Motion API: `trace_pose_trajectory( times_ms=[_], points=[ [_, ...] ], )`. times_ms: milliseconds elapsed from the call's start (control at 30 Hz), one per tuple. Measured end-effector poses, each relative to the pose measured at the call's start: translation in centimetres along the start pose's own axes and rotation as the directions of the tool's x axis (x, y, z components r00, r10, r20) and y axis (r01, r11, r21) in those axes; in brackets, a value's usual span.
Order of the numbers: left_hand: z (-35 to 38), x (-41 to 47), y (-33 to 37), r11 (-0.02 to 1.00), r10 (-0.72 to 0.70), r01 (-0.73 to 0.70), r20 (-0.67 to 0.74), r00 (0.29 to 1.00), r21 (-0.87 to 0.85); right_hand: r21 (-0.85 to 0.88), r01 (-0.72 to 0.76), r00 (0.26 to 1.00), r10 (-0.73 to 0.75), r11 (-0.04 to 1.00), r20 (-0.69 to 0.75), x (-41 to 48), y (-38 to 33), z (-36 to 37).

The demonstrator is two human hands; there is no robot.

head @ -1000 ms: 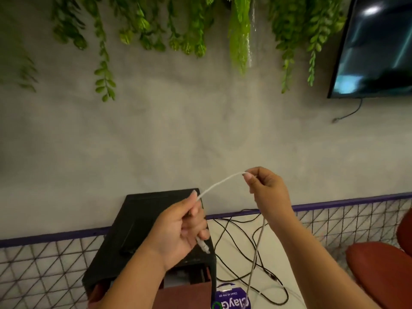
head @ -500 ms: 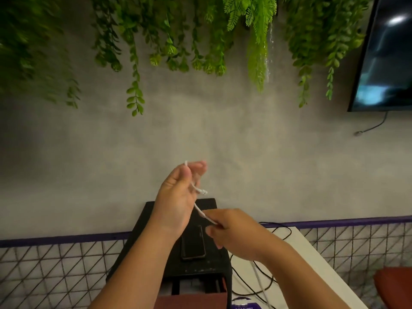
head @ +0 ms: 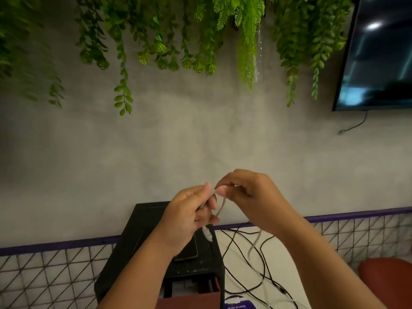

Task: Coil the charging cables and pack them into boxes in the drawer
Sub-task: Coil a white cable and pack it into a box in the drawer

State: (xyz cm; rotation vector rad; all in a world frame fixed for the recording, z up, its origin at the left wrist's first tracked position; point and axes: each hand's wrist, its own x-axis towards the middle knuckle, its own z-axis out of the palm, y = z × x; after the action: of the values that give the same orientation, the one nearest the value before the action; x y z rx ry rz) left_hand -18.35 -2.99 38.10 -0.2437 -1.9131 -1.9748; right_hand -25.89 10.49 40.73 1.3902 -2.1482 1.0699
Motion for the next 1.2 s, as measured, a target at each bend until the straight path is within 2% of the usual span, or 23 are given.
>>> trace_pose_trajectory(
  times_ms=[100,200,333,433,500,600,733,800,900,1067,1200],
  points=[
    [0.6,0.5,0.3,0.978,-0.031,0.039,0.041,0.999,-0.203,0.263,-0.049,0.996,0.065,0.964,-0.054,-0.2,0.2,0.6],
    [1.4,0.8,0.2,0.938,-0.070,0.087,0.063,0.996,-0.336,0.343,-0.083,0.990,0.116,0.936,-0.077,-0.2,0.2,1.0],
    [1.8,1.0,0.1,0.915,-0.092,0.085,0.000,0.996,-0.394,0.555,-0.184,0.973,0.232,0.811,-0.016,-0.6,0.0,1.3],
    [1.9,1.3,-0.1,0.956,-0.078,0.052,-0.083,0.993,-0.289,0.635,-0.218,0.943,0.328,0.741,-0.059,-0.6,0.1,1.8],
    [2.0,1.5,-0.1,0.995,-0.028,0.012,-0.150,0.988,-0.104,0.635,-0.216,0.920,0.371,0.742,-0.122,-0.2,0.1,1.9],
    [1.9,1.8,-0.1,0.984,0.075,-0.028,-0.271,0.960,0.173,0.610,-0.198,0.890,0.402,0.767,-0.217,0.5,0.1,1.6],
    [1.9,2.0,0.3,0.972,0.154,-0.078,-0.347,0.925,0.221,0.597,-0.168,0.876,0.396,0.785,-0.275,1.5,0.1,0.9],
    [2.0,2.1,0.7,0.982,0.131,-0.073,-0.357,0.925,0.172,0.599,-0.166,0.881,0.390,0.783,-0.266,2.0,0.0,0.6],
    [2.0,2.2,1.6,0.999,0.037,-0.047,-0.321,0.946,-0.023,0.641,-0.173,0.886,0.403,0.748,-0.231,2.7,0.0,0.3],
    [1.9,2.4,3.0,0.935,-0.059,-0.018,-0.204,0.977,-0.355,0.714,-0.212,0.894,0.428,0.667,-0.133,3.7,-0.6,-0.4],
    [1.8,2.5,3.4,0.913,-0.070,-0.002,-0.163,0.984,-0.408,0.674,-0.160,0.901,0.385,0.721,-0.198,4.3,-1.2,-0.9]
  ],
)
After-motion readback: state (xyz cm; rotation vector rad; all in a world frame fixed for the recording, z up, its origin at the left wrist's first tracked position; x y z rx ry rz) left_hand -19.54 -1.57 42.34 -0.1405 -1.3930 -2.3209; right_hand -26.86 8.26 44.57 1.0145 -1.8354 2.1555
